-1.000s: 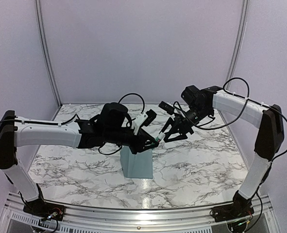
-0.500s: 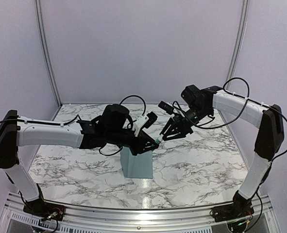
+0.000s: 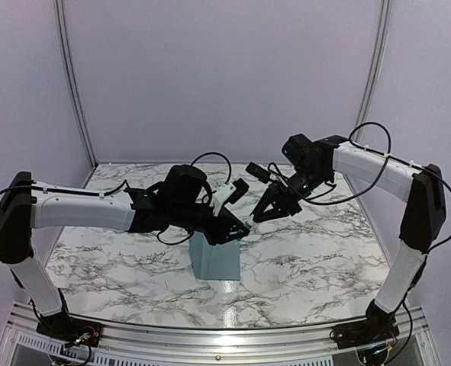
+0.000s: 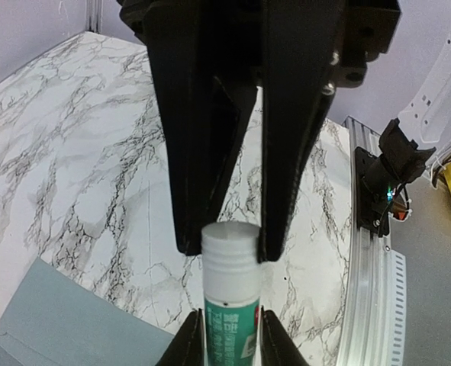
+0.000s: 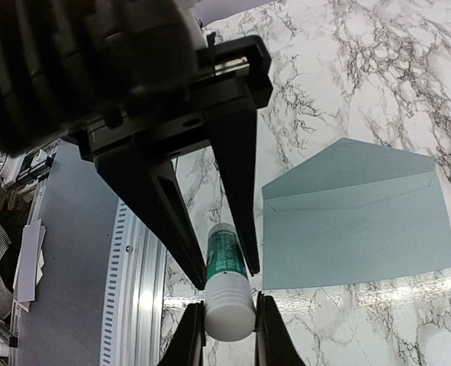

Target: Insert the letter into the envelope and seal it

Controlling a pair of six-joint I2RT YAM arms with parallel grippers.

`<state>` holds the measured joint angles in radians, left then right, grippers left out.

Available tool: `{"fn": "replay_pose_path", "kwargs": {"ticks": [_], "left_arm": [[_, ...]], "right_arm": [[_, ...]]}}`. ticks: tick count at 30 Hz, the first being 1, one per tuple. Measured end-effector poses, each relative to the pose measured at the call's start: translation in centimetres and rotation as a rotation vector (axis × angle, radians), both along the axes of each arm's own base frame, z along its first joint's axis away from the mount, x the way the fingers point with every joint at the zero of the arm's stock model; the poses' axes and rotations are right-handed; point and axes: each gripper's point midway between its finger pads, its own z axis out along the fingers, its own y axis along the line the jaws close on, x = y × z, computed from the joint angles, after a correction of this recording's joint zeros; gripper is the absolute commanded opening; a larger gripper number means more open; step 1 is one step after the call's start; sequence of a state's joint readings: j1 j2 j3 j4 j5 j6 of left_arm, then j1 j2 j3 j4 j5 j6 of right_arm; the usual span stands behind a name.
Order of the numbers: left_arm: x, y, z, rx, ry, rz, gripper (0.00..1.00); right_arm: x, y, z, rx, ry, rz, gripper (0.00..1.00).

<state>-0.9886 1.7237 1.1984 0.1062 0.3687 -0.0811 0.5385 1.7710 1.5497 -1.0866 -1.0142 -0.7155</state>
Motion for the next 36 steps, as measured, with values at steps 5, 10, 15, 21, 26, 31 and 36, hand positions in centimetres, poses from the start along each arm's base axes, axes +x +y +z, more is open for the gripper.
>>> {"fn": "replay_pose_path", "kwargs": {"ticks": [5, 10, 15, 21, 26, 31, 36], "left_arm": [[0.0, -0.3, 0.2, 0.000, 0.010, -0.008, 0.31], [-0.1, -0.5, 0.3, 0.003, 0.018, -0.018, 0.32], [-0.1, -0.6, -0.5, 0.026, 0.032, -0.023, 0.40], [-0.3, -0.3, -1.5, 0.059, 0.051, -0.023, 0.32], [-0.3, -0.3, -1.6, 0.061, 0.050, -0.025, 0.25], [-0.5, -0.3, -1.6, 0.064, 0.050, -0.031, 0.13], [-0.8, -0.2, -2.0, 0.075, 0.058, -0.047, 0.00]], "right_arm": [[-0.5, 0.4, -0.4, -0.018, -0.010, 0.016, 0.03], [-0.6, 0.4, -0.6, -0.030, -0.017, 0.017, 0.03], [-0.5, 0.3, -0.6, -0.034, -0.020, 0.017, 0.03], [-0.6, 0.3, -0.7, -0.037, -0.017, 0.017, 0.03], [-0.7, 0.4, -0.7, -0.040, -0.019, 0.019, 0.02], [-0.8, 0.5, -0.9, -0.054, -0.028, 0.024, 0.01], [-1.1, 0.6, -1.3, -0.077, -0.045, 0.036, 0.00]]}}
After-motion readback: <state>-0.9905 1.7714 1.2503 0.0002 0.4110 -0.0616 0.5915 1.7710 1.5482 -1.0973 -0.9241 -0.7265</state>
